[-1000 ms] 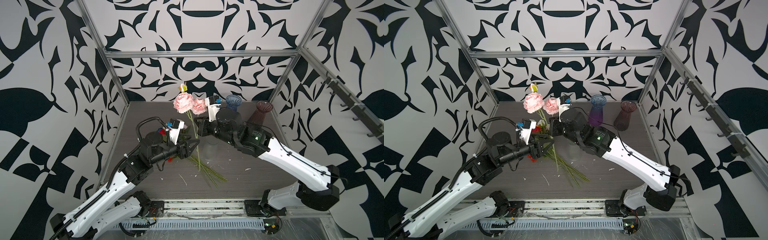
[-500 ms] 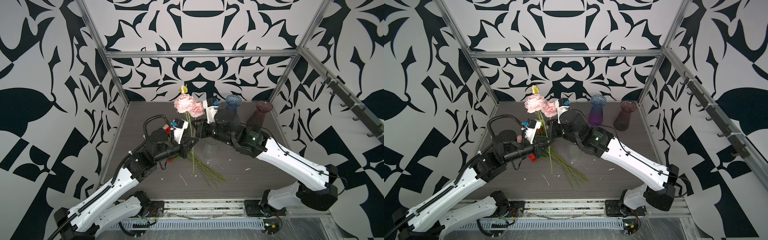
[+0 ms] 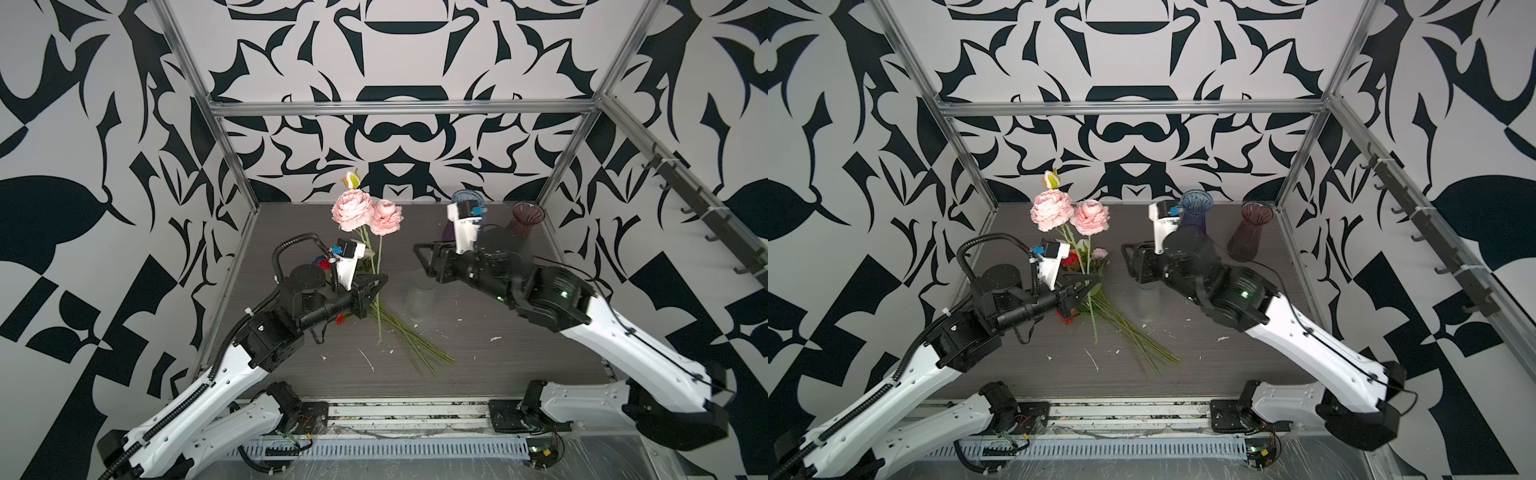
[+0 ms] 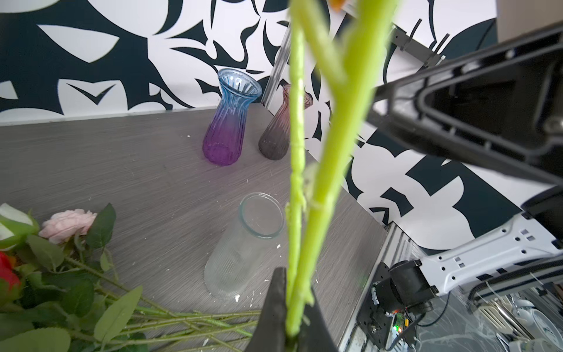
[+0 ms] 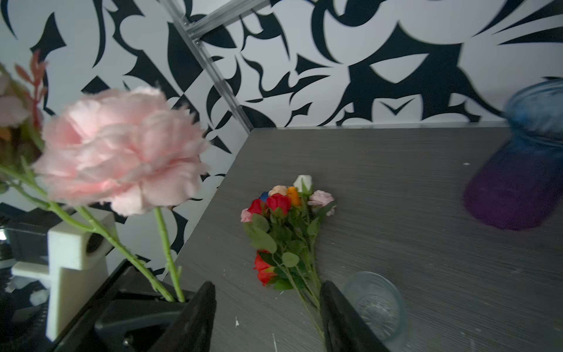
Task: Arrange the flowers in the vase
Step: 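Open the right gripper and draw it back while the left gripper holds the roses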
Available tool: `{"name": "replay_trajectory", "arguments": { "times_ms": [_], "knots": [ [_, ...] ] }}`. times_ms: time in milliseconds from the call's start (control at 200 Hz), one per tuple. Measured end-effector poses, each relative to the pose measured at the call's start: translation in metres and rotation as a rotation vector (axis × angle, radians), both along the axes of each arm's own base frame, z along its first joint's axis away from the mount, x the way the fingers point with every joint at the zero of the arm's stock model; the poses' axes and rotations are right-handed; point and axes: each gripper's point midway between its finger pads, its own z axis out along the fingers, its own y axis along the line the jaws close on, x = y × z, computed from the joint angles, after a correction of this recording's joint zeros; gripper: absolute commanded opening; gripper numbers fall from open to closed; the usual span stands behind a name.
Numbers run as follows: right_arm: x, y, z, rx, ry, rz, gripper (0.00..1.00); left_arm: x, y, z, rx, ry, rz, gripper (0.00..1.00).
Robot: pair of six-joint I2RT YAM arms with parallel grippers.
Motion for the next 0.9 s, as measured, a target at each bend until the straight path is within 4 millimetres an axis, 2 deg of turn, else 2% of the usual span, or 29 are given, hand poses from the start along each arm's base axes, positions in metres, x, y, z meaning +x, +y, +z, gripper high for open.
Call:
{"name": "replay_trajectory", "arguments": {
  "times_ms": [120,280,425,560,645,740,900],
  "knots": [
    [-0.005,-0.051,-0.010,-0.016,-0.002,-0.097,0.60,0.002,0.001,-0.001,-0.004,-0.013,0.011,0.00],
    [-0.017,-0.083,-0.061,-0.100,0.077,-0.146,0.61,0.003,-0.004,0.009,-0.021,-0.067,-0.012,0.00],
    [-0.024,-0.094,-0.115,-0.168,0.154,-0.165,0.60,0.006,-0.017,0.023,-0.046,-0.160,-0.062,0.00],
    [-0.034,-0.104,-0.188,-0.233,0.252,-0.185,0.59,0.012,-0.035,0.026,-0.049,-0.224,-0.116,0.00],
    [-0.042,-0.111,-0.223,-0.249,0.300,-0.194,0.59,0.018,-0.047,0.024,-0.037,-0.245,-0.143,0.00],
    [-0.045,-0.113,-0.244,-0.254,0.317,-0.198,0.59,0.026,-0.059,0.029,-0.027,-0.274,-0.162,0.00],
    [-0.045,-0.112,-0.261,-0.222,0.300,-0.192,0.59,0.038,-0.074,0.052,-0.041,-0.358,-0.177,0.00]
  ]
}}
